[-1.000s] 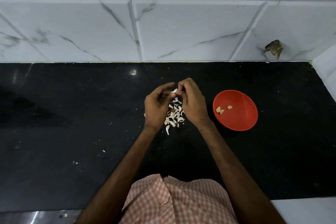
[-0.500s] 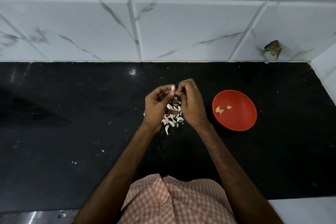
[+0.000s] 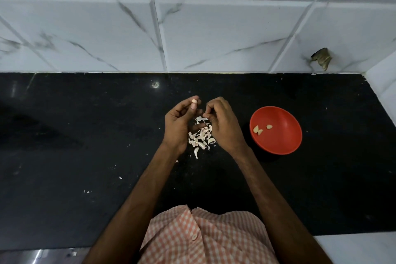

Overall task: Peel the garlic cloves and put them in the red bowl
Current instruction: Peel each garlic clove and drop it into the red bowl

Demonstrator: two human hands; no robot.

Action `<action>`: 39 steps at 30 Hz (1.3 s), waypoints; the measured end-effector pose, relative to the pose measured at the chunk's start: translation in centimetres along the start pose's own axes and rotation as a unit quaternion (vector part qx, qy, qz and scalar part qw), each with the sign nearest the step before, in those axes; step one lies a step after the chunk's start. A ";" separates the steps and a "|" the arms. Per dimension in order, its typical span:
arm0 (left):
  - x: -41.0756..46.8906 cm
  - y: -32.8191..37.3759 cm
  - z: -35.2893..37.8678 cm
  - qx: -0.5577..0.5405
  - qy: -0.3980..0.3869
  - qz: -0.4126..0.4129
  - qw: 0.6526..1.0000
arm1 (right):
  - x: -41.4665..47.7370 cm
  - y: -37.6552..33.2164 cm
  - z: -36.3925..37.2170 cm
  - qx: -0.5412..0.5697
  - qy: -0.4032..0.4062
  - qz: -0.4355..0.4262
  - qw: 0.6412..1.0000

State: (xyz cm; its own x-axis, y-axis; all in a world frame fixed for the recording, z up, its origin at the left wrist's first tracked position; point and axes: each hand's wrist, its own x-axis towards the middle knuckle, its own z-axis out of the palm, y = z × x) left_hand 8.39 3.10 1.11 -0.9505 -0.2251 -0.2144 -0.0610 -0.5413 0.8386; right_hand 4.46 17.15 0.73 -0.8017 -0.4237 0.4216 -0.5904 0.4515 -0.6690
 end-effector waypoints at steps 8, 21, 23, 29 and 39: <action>0.0 -0.3 -0.4 0.063 -0.002 0.045 0.997 | 1.3 -0.6 -1.3 0.062 0.066 0.044 0.995; 0.3 -0.1 -0.7 0.181 -0.025 0.113 0.977 | 2.9 -0.4 -2.0 0.103 -0.079 0.061 0.990; 0.4 -0.1 -0.6 0.196 -0.027 0.119 0.973 | 2.9 -0.1 -2.0 0.085 -0.091 0.054 0.991; 0.1 -0.3 0.0 0.183 -0.012 0.109 0.977 | 2.5 0.2 -1.5 0.071 -0.069 0.042 0.994; -0.1 -0.7 0.2 0.125 -0.022 0.089 0.988 | 2.3 0.2 -1.0 0.064 -0.032 0.045 0.996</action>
State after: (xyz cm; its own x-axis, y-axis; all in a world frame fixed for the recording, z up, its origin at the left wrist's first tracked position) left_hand 8.46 3.70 0.64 -0.9646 -0.2613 -0.0349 0.0407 -0.2785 0.9596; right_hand 2.42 17.01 2.18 -0.8414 -0.4363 0.3190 -0.4956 0.3875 -0.7773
